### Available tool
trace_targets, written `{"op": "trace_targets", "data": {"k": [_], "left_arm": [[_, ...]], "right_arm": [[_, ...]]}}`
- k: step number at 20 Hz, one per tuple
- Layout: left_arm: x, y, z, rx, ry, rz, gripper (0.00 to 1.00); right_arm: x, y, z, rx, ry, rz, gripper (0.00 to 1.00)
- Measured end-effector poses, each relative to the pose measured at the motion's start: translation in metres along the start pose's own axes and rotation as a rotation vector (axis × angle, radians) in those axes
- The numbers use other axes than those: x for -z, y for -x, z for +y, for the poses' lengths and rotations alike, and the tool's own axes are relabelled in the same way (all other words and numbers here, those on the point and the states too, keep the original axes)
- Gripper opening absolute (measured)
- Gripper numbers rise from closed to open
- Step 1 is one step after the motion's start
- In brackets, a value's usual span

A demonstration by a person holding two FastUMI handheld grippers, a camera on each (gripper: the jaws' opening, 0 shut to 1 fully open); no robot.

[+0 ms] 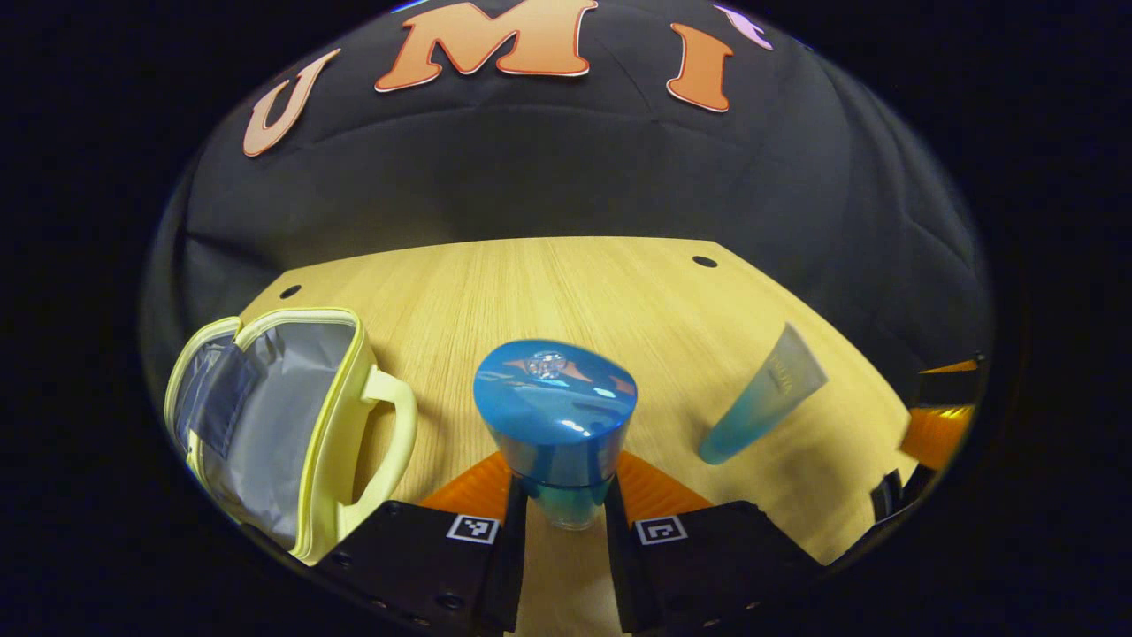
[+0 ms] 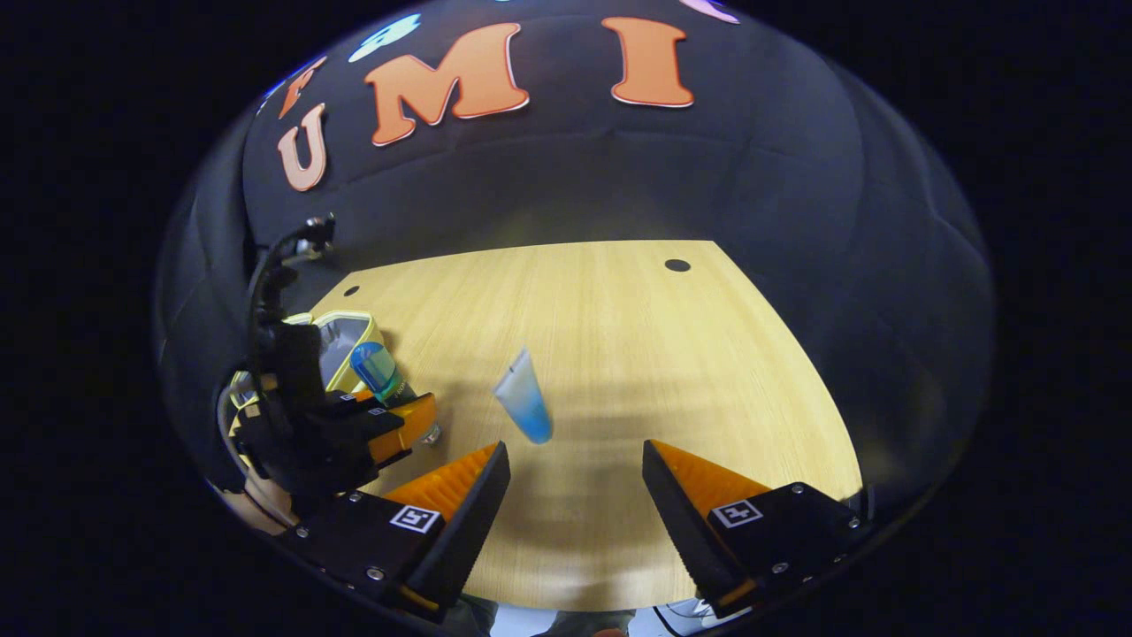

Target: First open the suitcase, pack the skin care products into it, and then close the suitcase.

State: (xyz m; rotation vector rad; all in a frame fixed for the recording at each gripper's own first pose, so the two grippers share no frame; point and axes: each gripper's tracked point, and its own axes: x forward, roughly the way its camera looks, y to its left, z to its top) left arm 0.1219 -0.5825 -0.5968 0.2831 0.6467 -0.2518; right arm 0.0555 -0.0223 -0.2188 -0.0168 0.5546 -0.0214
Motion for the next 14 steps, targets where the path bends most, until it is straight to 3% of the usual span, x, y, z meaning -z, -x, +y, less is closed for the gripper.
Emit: {"op": "trace_targets", "data": {"k": [6,12,14], "left_arm": [[-0.022,0.077,0.019,0.043,0.064,0.005,0.41],[-0.034,0.148,0.078,-0.052,0.089,-0.004,0.41],[-0.036,0.159,0.095,-0.088,0.098,-0.012,0.41]], "right_arm": [[0.005,-0.054,0.03,-0.041,0.024,0.049,0.96],[0.023,-0.108,0.034,-0.029,0.011,0.144,0.95],[0.026,-0.12,0.034,-0.021,-0.037,0.159,0.88]]}}
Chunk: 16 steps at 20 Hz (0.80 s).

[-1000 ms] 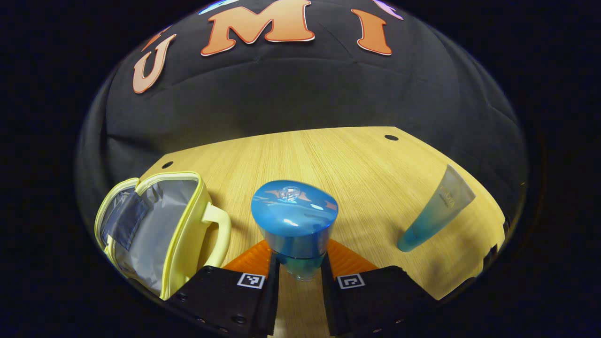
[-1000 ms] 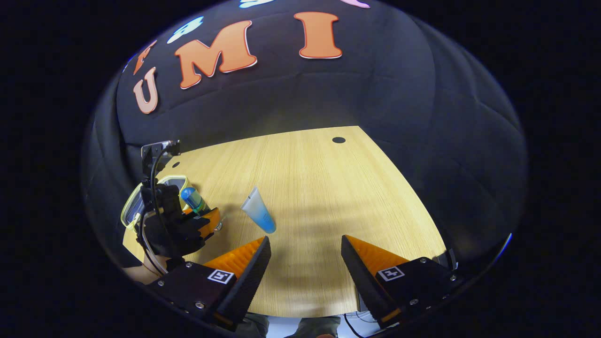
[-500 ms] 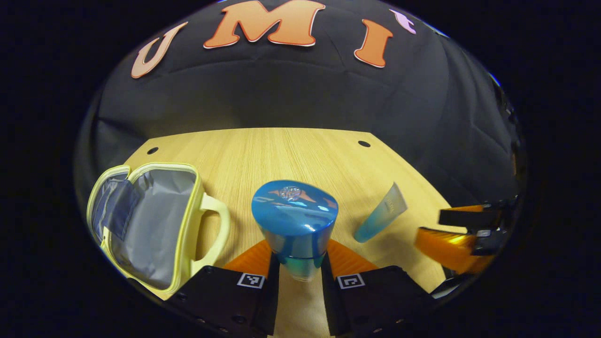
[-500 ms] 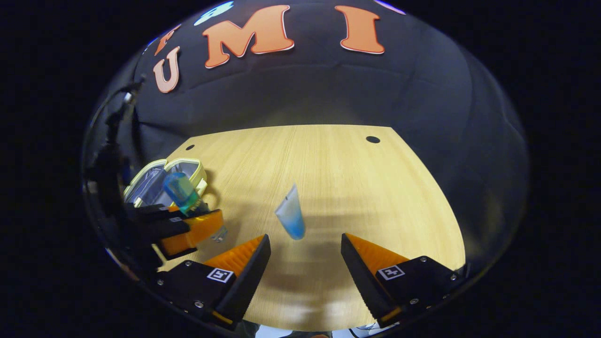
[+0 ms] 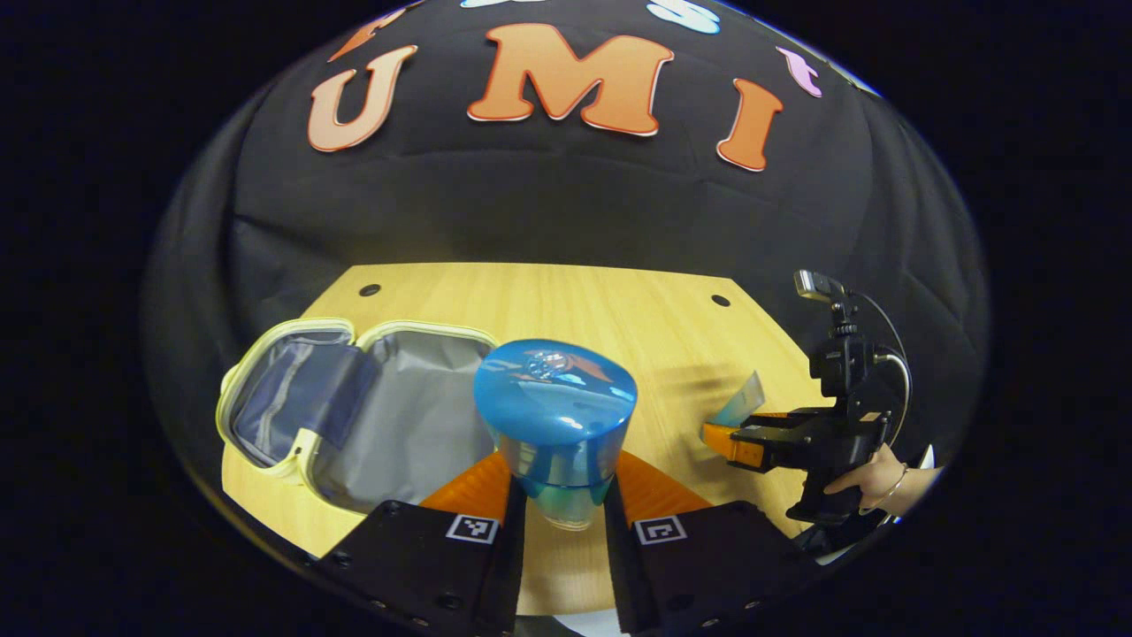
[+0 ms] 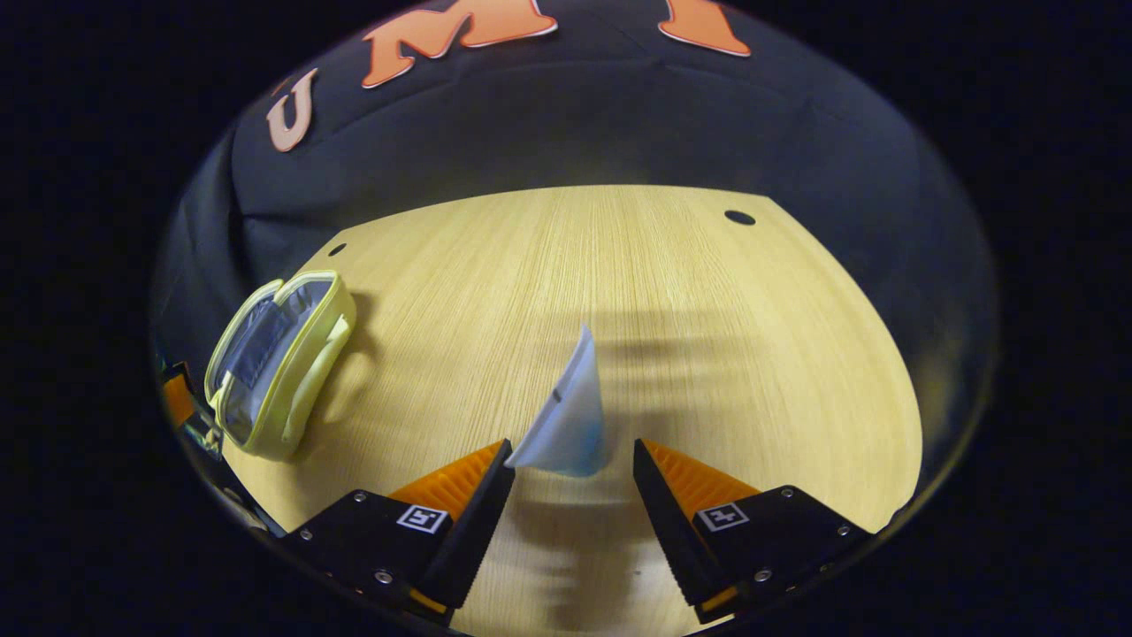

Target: First open the suitcase, pack the skin care products into it, and then close the suitcase.

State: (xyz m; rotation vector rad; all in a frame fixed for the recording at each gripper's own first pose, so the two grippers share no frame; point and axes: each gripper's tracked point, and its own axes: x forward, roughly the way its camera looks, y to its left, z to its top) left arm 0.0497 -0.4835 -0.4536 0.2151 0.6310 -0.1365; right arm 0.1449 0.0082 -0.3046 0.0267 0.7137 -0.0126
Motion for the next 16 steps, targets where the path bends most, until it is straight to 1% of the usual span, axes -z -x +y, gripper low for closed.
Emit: {"op": "trace_targets", "data": {"k": [1,3,6,8,9,10,11,13,14,15,16], "left_arm": [[0.001,0.007,0.007,-0.013,0.005,-0.001,0.41],[0.001,0.017,0.017,-0.025,0.014,0.004,0.41],[0.003,0.016,0.035,-0.057,-0.013,0.004,0.41],[0.006,0.018,0.037,-0.063,-0.011,0.011,0.41],[0.007,0.019,0.037,-0.06,0.001,0.015,0.41],[0.008,0.021,0.038,-0.06,0.016,0.017,0.41],[0.008,0.021,0.039,-0.062,0.026,0.013,0.41],[0.007,0.022,0.044,-0.077,0.026,0.01,0.41],[0.005,0.022,0.047,-0.084,0.033,0.008,0.41],[0.002,0.023,0.05,-0.081,0.048,0.008,0.41],[-0.001,0.025,0.054,-0.07,0.067,0.007,0.41]], "right_arm": [[-0.002,-0.008,-0.002,0.016,-0.004,-0.004,0.83],[-0.005,-0.021,-0.001,0.038,-0.001,-0.025,0.79],[-0.007,-0.034,0.003,0.048,-0.006,-0.033,0.78],[-0.01,-0.04,0.003,0.05,-0.007,-0.045,0.73],[-0.012,-0.041,0.0,0.064,0.005,-0.049,0.56],[-0.014,-0.044,-0.003,0.069,0.011,-0.056,0.51],[-0.016,-0.044,-0.003,0.068,0.012,-0.051,0.43],[-0.016,-0.043,-0.004,0.06,0.003,-0.028,0.41],[-0.017,-0.041,-0.002,0.041,-0.015,-0.017,0.4],[-0.02,-0.036,0.003,0.01,-0.045,-0.007,0.34],[-0.021,-0.03,0.01,-0.023,-0.081,0.008,0.39]]}}
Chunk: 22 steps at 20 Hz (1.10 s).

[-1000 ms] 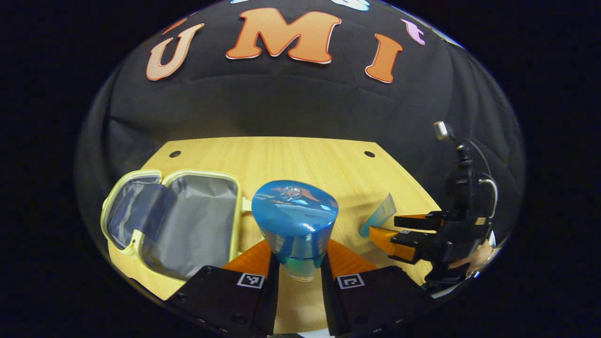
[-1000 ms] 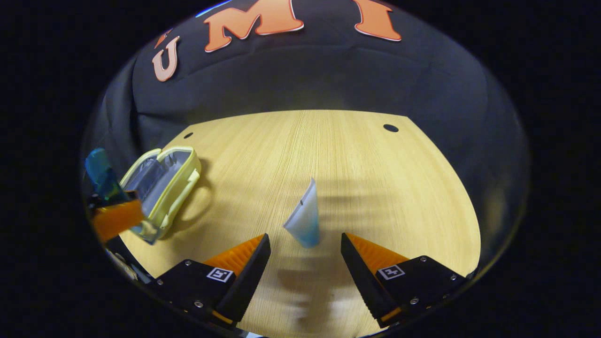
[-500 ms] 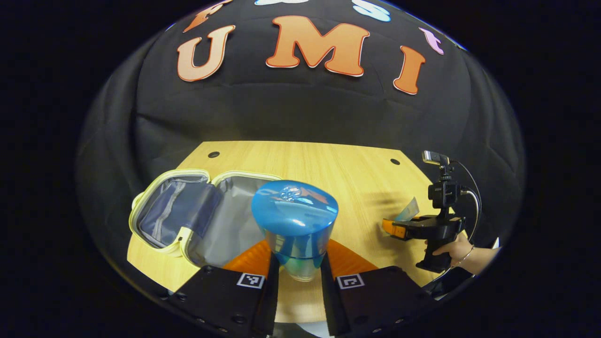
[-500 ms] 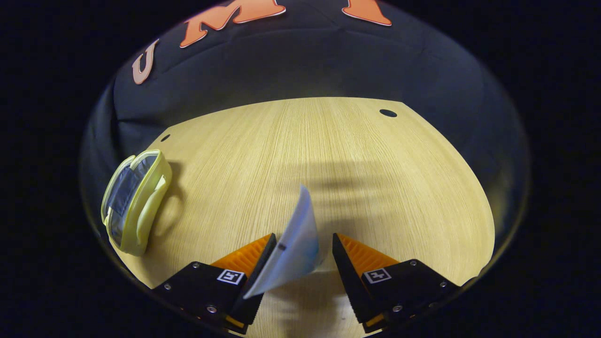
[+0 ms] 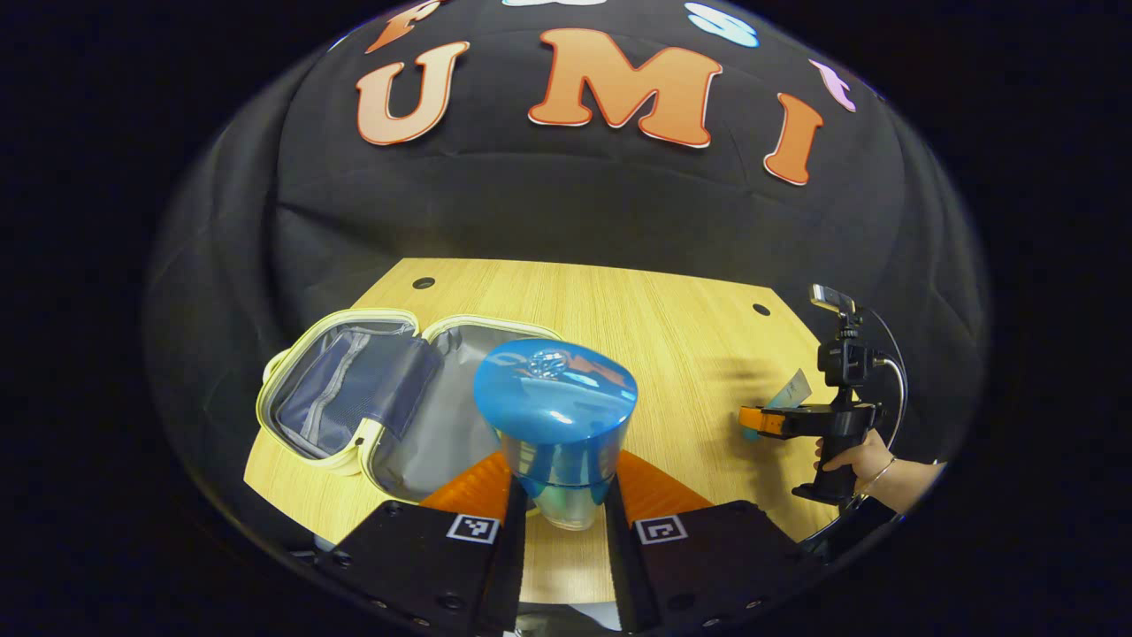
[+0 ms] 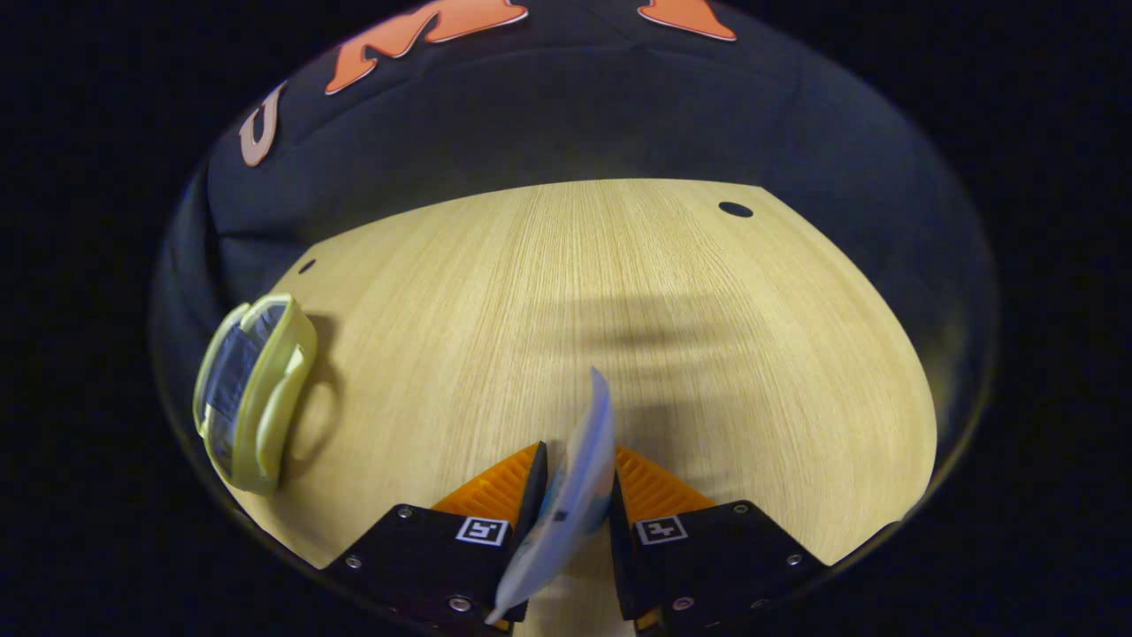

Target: First open the suitcase, pack the skin care products into it, and then close the suitcase.

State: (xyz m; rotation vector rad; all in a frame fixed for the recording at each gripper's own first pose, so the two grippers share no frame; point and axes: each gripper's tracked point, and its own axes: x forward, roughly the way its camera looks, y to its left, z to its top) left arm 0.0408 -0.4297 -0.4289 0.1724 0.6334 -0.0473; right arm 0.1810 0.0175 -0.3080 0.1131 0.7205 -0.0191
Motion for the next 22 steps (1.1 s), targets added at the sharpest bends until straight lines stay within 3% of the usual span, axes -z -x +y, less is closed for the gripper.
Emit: {"op": "trace_targets", "data": {"k": [5,7,8,11,17,22], "left_arm": [[-0.015,0.009,0.048,0.053,-0.039,0.071,0.41],[-0.022,0.011,0.072,0.087,-0.09,0.125,0.41],[-0.025,0.009,0.082,0.109,-0.118,0.152,0.41],[-0.034,-0.003,0.105,0.167,-0.218,0.243,0.41],[-0.011,-0.028,0.118,0.292,-0.33,0.487,0.41],[0.011,-0.047,0.11,0.297,-0.412,0.635,0.42]], "right_arm": [[-0.018,0.048,0.049,-0.158,-0.118,0.052,0.38],[-0.026,0.063,0.068,-0.185,-0.123,0.043,0.43],[-0.027,0.072,0.078,-0.192,-0.121,0.032,0.38],[-0.024,0.091,0.116,-0.217,-0.133,0.016,0.38],[-0.005,0.112,0.163,-0.207,-0.216,-0.016,0.38],[0.012,0.131,0.163,-0.16,-0.334,-0.047,0.38]]}}
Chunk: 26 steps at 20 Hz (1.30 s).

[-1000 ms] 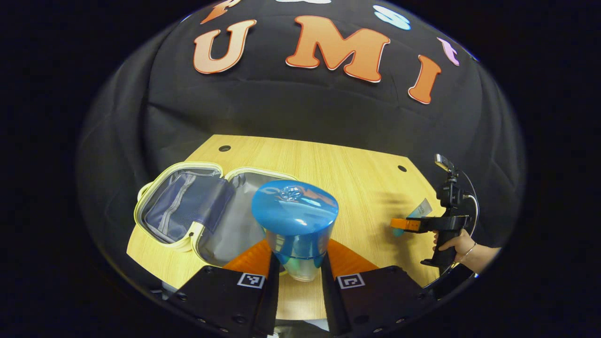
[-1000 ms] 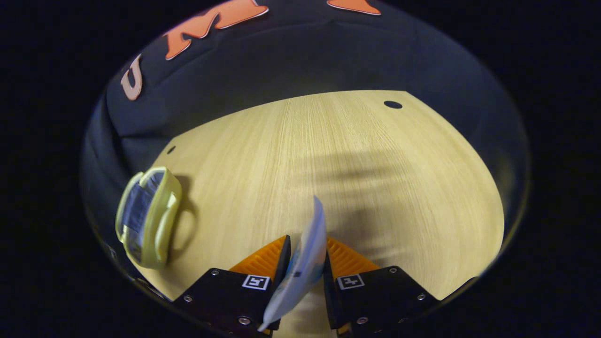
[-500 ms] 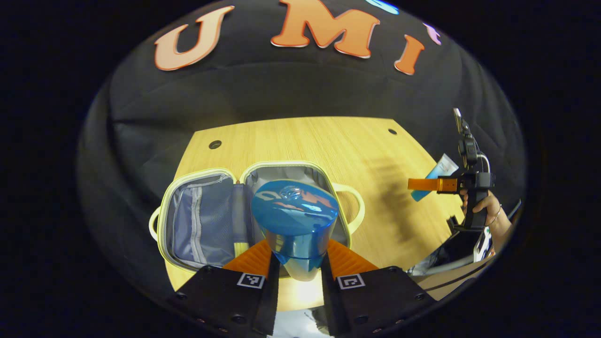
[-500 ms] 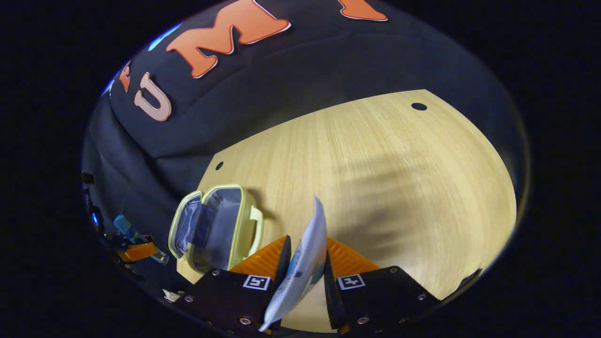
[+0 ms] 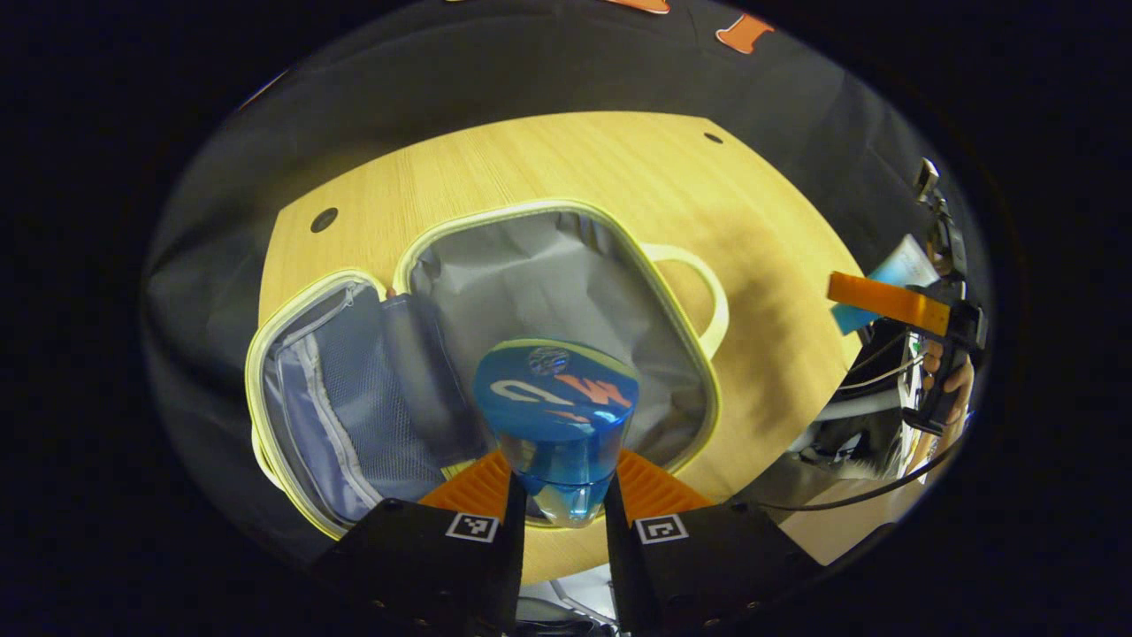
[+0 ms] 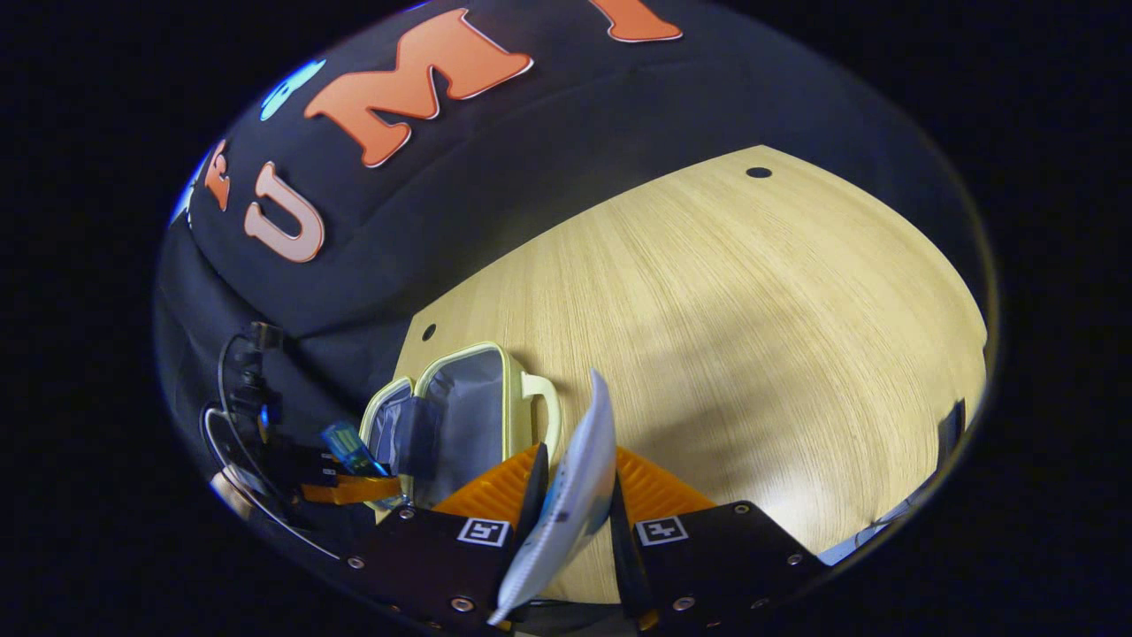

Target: First open the suitcase, pack the skin care products into it, and then close the suitcase.

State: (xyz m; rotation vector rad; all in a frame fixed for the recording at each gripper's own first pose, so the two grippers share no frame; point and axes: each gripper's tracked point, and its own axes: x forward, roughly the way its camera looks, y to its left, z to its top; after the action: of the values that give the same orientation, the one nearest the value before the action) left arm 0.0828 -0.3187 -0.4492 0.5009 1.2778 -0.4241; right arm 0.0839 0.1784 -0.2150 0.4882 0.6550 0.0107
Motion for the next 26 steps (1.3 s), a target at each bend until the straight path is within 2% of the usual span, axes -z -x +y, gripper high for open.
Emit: {"op": "trace_targets", "data": {"k": [5,10,15,23,24,26], "left_arm": [[0.007,-0.041,0.008,0.03,0.078,0.094,0.41],[0.012,-0.068,0.019,0.018,0.118,0.145,0.42],[0.01,-0.083,0.023,-0.006,0.186,0.142,0.42],[0.007,-0.09,0.023,-0.022,0.217,0.147,0.43],[0.007,-0.09,0.02,-0.017,0.222,0.153,0.46],[0.003,-0.091,0.017,-0.007,0.215,0.139,0.44]], "right_arm": [[0.024,0.011,-0.01,0.056,-0.03,0.014,0.38],[0.029,0.012,-0.01,0.075,-0.02,0.026,0.38],[0.029,0.011,-0.007,0.074,-0.005,0.037,0.38],[0.03,0.006,-0.005,0.065,-0.009,0.053,0.38],[0.031,0.006,-0.006,0.067,-0.011,0.053,0.38],[0.03,0.006,-0.009,0.07,-0.015,0.052,0.38]]}}
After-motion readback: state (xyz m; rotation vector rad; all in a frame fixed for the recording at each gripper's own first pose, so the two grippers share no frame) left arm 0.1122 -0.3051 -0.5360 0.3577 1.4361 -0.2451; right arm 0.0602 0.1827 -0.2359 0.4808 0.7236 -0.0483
